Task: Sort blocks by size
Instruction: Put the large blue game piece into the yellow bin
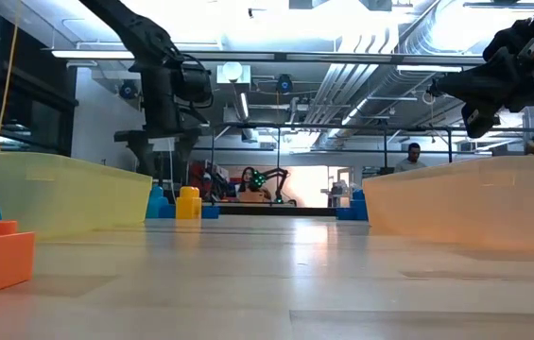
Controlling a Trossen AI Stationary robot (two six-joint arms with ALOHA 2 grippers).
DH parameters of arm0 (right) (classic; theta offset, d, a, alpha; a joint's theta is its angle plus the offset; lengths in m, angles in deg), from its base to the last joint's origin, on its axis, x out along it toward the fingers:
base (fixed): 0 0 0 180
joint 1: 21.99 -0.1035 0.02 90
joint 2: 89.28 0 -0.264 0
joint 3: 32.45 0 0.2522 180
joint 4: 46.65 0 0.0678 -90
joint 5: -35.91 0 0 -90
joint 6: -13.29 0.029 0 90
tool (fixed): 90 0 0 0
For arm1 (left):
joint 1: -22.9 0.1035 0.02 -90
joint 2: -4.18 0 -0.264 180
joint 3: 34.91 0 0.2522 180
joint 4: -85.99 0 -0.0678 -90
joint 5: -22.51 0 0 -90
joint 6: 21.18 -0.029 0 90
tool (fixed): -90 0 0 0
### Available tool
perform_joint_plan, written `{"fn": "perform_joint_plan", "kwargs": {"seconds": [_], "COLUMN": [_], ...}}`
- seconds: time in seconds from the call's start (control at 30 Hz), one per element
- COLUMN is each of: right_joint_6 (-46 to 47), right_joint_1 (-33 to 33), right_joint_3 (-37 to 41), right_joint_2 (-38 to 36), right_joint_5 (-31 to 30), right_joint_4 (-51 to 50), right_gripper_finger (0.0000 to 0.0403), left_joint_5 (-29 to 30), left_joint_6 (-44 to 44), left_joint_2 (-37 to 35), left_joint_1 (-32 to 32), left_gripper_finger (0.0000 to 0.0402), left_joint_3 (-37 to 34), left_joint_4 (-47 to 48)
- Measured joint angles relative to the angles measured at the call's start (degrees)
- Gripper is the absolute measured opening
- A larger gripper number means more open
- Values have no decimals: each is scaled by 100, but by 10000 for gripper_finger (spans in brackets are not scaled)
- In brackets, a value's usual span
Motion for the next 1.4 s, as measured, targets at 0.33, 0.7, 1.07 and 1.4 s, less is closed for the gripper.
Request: {"fn": "perform_joint_plan", "kwargs": {"seconds": [0.33, 0.7, 1.07, 1.4], "right_joint_6": [-2, -2, -397, 2318], "right_joint_1": [-2, -1, 3, 112], "right_joint_3": [-2, 0, -2, -232], "right_joint_2": [0, 2, 2, 574], "right_joint_5": [-2, -2, -210, -3984], "right_joint_4": [0, 0, 4, 3178], "right_gripper_finger": [1, 1, 1, 1], "left_joint_5": [-1779, -2824, -2473, -1675], "left_joint_6": [-509, -1730, -1779, -1108], "left_joint_2": [-186, -1151, -3069, -4233], "left_joint_1": [-294, -589, -531, -529], "left_gripper_finger": [300, 300, 300, 300], "left_joint_3": [10, 450, 129, -400], "left_joint_4": [-2769, -2124, -1879, -1988]}}
